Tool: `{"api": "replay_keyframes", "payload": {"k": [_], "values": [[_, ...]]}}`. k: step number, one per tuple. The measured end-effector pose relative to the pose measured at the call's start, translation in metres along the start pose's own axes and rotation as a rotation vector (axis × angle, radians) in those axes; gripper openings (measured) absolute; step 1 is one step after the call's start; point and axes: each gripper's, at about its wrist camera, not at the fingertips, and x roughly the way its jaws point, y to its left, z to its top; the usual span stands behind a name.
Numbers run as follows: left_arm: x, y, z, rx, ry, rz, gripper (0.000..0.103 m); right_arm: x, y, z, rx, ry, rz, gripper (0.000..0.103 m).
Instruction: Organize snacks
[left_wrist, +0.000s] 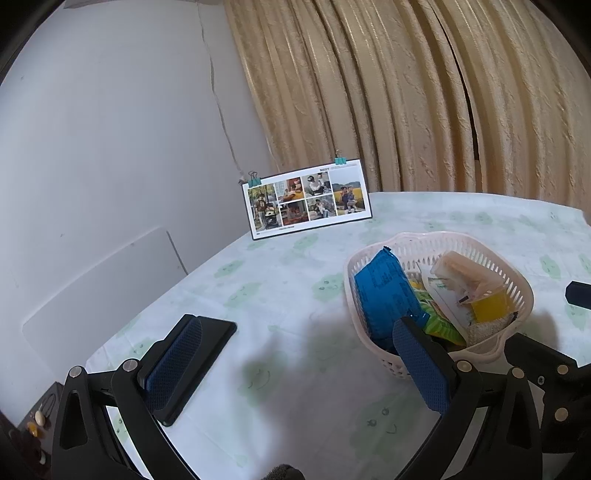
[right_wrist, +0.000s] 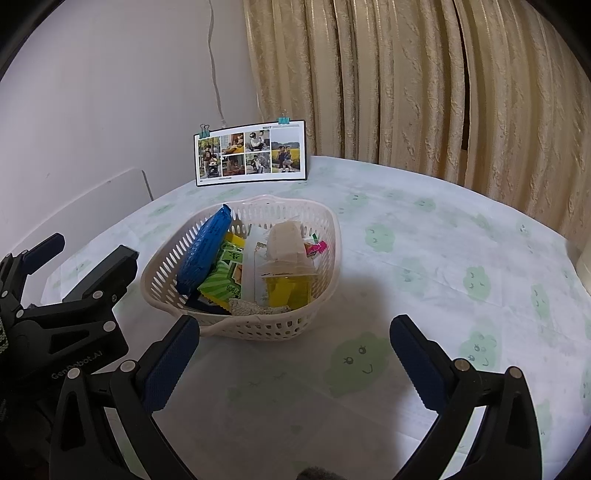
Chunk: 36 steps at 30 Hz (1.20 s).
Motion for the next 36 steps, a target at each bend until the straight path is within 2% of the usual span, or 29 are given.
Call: {"api": "replay_keyframes", "payload": {"k": [14,36], "values": [[-0.0001,-0.001,-0.0001,0.001,0.001,0.0,0.103,0.0034,-0.0038,0.0001,0.02,0.03,0.033,0.103],[-0.0002,-0.0037,-0.0029,0.005,0.004,-0.002,0.103,0.0039,0.0036,-0.0053,-0.023,0.026,0.038,0.103]]}}
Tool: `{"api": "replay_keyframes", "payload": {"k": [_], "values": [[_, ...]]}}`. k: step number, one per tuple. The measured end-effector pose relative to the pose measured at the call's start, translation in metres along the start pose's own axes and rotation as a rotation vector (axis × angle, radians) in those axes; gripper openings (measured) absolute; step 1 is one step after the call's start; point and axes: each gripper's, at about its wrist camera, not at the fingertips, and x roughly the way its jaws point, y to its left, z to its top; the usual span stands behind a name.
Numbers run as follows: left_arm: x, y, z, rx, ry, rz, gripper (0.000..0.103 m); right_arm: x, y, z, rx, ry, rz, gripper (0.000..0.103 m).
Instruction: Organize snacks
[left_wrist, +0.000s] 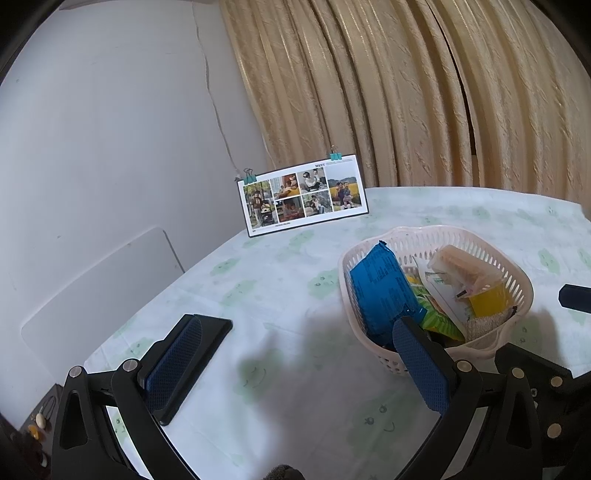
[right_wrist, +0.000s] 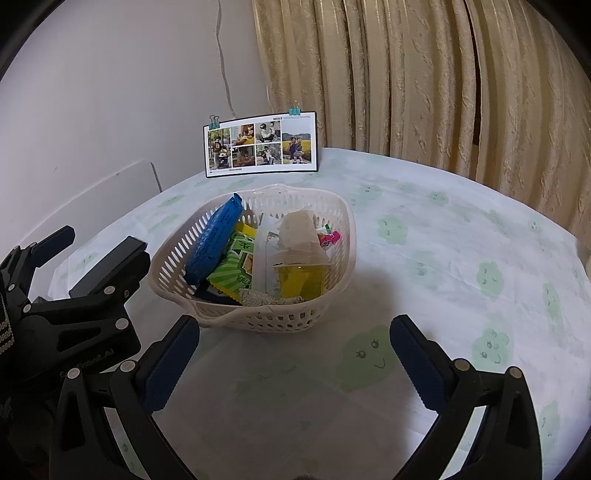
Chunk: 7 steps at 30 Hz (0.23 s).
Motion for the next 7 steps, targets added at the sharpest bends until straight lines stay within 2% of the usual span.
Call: {"api": "replay_keyframes", "payload": {"k": [7], "values": [[0.0008,0.0,0.0007,0.001,0.0,-0.001,0.103,0.0014,0.0021,-0.0015,-0.01,0.003,-0.014,0.103]]}}
